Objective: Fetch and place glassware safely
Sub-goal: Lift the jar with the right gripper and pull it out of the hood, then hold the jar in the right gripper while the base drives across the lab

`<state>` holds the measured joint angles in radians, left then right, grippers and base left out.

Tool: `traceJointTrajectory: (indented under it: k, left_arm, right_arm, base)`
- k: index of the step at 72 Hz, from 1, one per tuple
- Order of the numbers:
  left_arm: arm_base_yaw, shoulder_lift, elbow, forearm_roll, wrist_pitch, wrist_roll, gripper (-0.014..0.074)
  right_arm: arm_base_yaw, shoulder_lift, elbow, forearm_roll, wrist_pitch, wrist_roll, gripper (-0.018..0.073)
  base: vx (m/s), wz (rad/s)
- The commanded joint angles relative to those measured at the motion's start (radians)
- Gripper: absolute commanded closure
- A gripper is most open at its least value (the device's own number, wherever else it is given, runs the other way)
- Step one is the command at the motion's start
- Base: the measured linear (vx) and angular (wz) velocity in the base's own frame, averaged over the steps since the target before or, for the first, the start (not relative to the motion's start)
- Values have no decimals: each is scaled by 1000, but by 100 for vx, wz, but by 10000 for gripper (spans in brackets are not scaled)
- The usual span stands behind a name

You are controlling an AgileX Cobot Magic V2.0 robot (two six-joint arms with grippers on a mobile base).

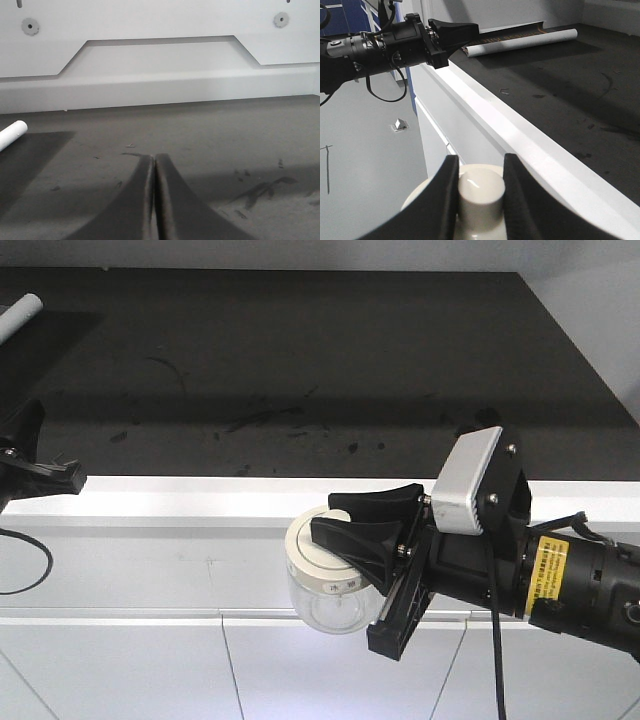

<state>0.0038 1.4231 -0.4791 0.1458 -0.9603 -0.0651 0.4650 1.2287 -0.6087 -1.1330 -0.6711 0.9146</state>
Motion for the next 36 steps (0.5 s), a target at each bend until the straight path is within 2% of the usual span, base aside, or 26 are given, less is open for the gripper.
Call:
traceJointTrajectory:
  k: [1,21,36]
  left_arm:
    - [0,-32,-19,-9,-73,-8,603]
    - [0,-32,-19,-9,-72,-8,603]
    - [0,-30,-19,-9,-71,-8,603]
  right_arm:
    - [-3,-29,-30,45,-74,-7,563]
    - [-3,-29,-30,45,-74,-7,563]
    - [-3,-29,-30,45,-75,-7,563]
  base:
    - [0,0]
    - [-1,5]
    - [-8,28]
